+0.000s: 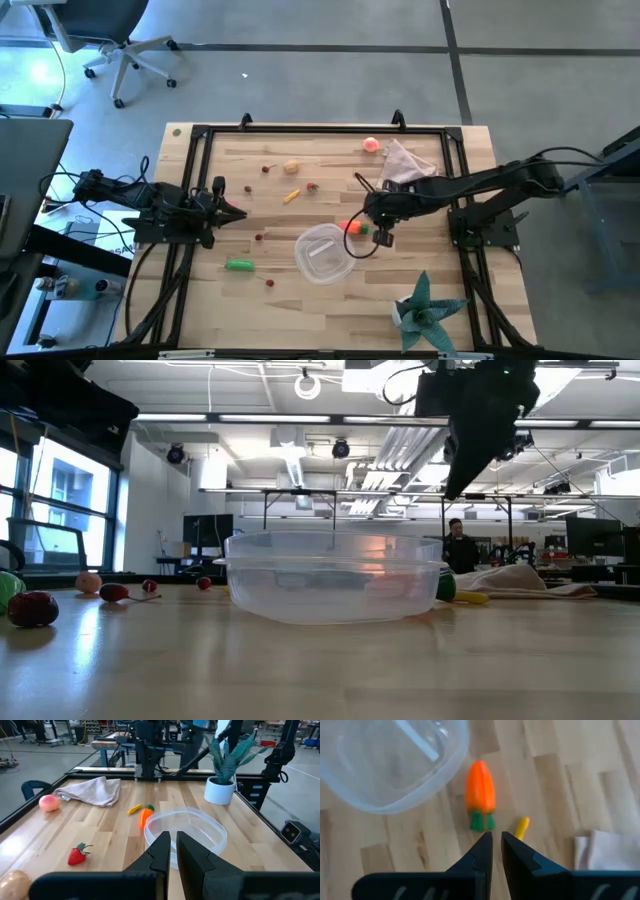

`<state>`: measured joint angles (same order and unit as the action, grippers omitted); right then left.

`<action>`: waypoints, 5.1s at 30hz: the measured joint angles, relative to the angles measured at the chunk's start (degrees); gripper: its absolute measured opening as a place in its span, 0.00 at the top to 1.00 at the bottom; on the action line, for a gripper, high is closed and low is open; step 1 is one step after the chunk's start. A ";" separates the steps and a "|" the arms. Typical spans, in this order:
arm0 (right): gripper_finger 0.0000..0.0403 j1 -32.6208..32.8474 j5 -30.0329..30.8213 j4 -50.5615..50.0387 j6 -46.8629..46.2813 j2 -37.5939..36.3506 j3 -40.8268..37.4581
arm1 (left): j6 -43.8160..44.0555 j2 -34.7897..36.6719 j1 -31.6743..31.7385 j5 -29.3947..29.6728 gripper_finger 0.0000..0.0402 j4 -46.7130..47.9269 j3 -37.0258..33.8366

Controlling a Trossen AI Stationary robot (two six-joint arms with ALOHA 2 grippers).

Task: Pick and placing Produce into tupperware
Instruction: Put the carrot into the transparent bin

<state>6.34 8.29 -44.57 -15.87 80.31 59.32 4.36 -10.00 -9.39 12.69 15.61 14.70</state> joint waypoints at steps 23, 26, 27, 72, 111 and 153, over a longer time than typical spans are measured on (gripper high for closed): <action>0.61 0.06 0.17 9.88 -0.08 -0.03 -3.60 | 0.04 0.02 0.00 0.01 0.95 0.01 0.00; 0.56 0.06 0.20 9.73 -0.84 1.23 -3.60 | 0.04 0.02 0.00 0.02 0.95 0.01 0.00; 0.55 0.06 0.18 10.31 -0.82 1.83 -3.60 | 0.04 0.02 0.00 0.01 0.95 0.01 0.00; 0.46 -4.02 -5.13 19.98 4.47 21.27 -3.60 | 0.07 0.02 0.00 0.02 0.95 0.05 0.00; 0.55 -4.84 -5.37 21.94 5.42 21.86 -3.53 | 0.05 0.01 -0.02 0.02 0.95 0.04 0.00; 0.55 0.75 -6.97 23.25 8.14 8.23 3.15 | 0.05 0.02 -0.02 0.02 0.95 0.04 0.00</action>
<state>7.09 1.32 -21.32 -7.73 88.54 62.47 4.41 -9.98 -9.41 12.71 15.65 14.70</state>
